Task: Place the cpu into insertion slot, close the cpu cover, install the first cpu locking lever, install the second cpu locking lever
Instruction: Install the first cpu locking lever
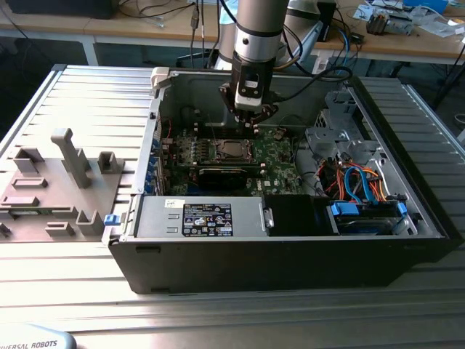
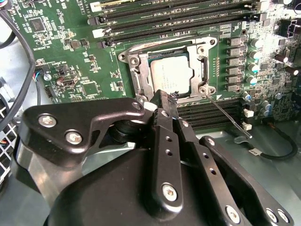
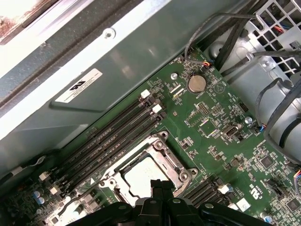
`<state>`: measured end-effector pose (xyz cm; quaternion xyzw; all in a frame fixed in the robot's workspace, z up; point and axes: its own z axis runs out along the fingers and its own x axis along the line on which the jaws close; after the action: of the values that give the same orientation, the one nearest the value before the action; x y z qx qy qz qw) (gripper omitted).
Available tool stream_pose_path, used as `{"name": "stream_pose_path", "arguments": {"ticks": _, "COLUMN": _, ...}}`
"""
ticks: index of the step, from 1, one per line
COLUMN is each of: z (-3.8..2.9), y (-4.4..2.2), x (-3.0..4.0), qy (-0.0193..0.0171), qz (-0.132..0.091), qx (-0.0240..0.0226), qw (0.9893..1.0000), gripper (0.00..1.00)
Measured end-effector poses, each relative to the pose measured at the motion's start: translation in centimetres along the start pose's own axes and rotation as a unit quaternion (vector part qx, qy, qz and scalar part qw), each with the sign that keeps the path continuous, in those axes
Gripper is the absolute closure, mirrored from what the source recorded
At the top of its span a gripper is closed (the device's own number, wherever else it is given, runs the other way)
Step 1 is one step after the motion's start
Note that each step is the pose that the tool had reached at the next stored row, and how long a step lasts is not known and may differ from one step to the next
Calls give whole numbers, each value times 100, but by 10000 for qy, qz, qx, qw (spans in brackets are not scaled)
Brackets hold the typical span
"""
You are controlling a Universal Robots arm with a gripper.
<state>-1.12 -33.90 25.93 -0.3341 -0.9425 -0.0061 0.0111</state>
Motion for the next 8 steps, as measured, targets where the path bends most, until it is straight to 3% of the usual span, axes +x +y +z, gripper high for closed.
{"name": "stream_pose_path", "arguments": {"ticks": 8, "z": 0, "y": 0, "x": 0, "qy": 0, "qz": -60, "qx": 2, "qw": 10000, "gripper": 89}}
